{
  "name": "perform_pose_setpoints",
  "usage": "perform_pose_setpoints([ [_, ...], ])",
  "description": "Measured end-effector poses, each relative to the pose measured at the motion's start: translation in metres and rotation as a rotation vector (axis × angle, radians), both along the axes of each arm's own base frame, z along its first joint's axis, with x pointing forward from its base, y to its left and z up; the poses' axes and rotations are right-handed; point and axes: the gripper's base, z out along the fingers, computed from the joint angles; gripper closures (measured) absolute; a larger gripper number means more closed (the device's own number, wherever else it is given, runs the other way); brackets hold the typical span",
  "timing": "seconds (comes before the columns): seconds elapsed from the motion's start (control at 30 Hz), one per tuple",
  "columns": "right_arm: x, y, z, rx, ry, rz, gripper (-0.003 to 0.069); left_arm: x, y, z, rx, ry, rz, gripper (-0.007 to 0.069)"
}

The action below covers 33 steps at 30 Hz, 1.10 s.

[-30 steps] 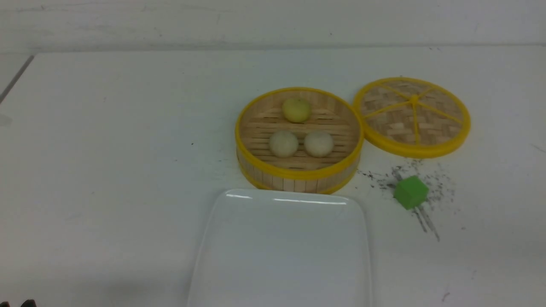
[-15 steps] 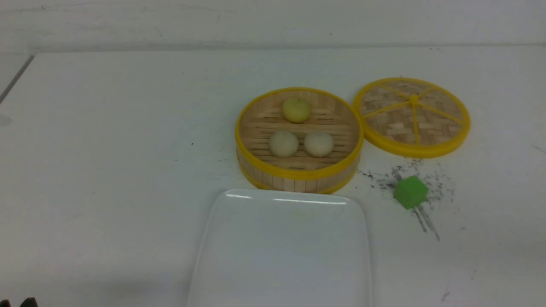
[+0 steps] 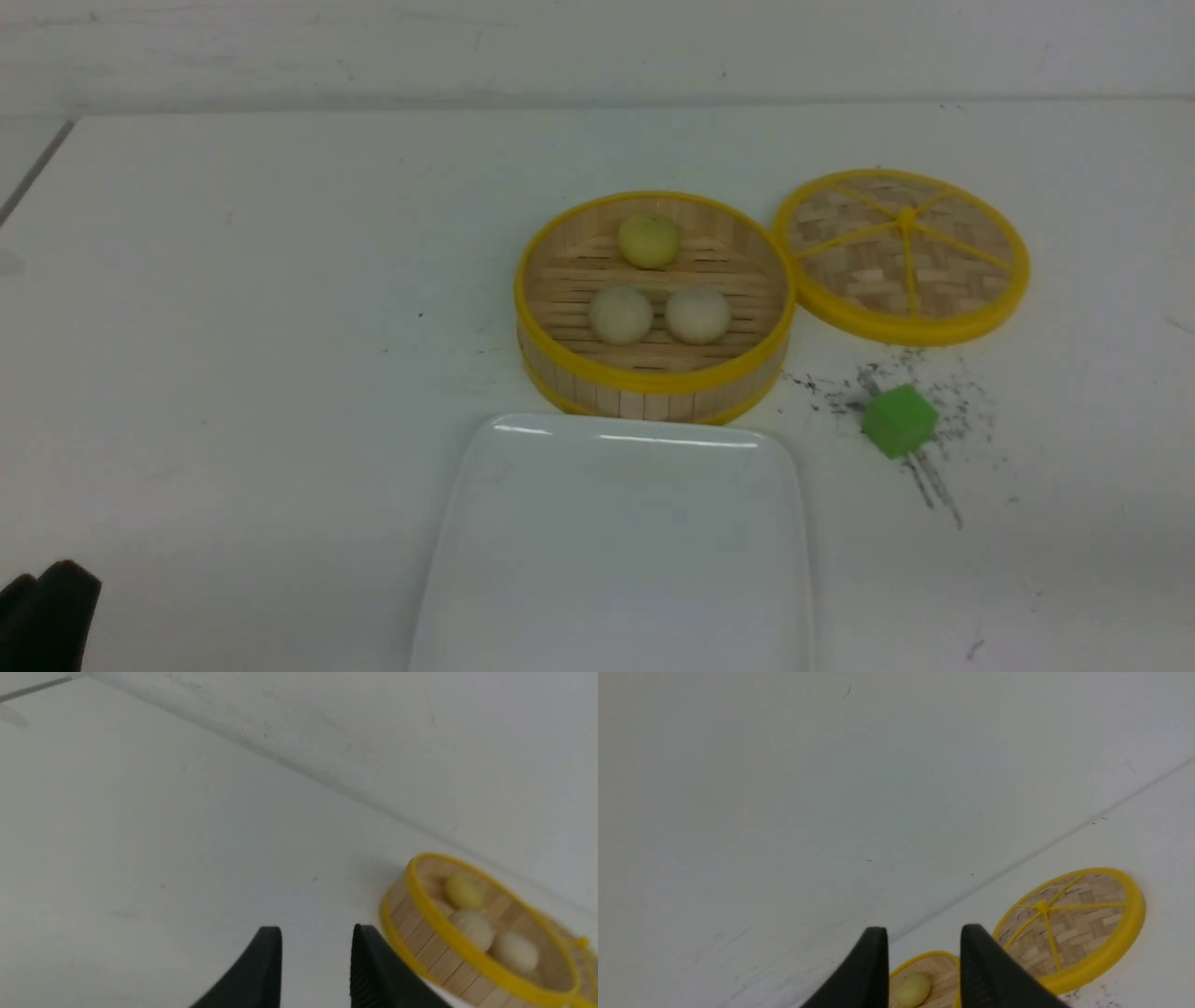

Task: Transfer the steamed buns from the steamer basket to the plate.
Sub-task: Use the right arm to grab the steamed stuffed bun that is closest to it

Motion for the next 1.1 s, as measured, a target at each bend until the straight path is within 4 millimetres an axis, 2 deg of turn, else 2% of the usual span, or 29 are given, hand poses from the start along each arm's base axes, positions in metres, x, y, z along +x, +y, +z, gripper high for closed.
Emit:
perform_pose_setpoints([
  [0.17,0.0,0.0,0.0,0.008,0.0,0.003,0.0419,0.0,0.001,0.004,-0.156,-0.037,0.007,0.0384],
  [0.4,0.0,0.001,-0.001,-0.002,0.01,0.006,0.0419,0.0,0.001,0.004,-0.197,-0.036,0.005,0.0384],
  [0.7,0.0,0.002,-0.004,-0.096,0.037,0.01,0.0419,0.0,-0.001,0.001,-0.219,0.003,-0.012,0.0384],
  [0.97,-0.001,0.008,-0.009,-0.316,0.072,0.057,0.0419,0.0,-0.002,0.0,-0.158,0.016,-0.019,0.0384],
  [1.1,-0.005,0.014,-0.006,-0.406,0.06,0.119,0.0419,0.0,-0.004,-0.004,-0.184,0.064,-0.044,0.0384],
])
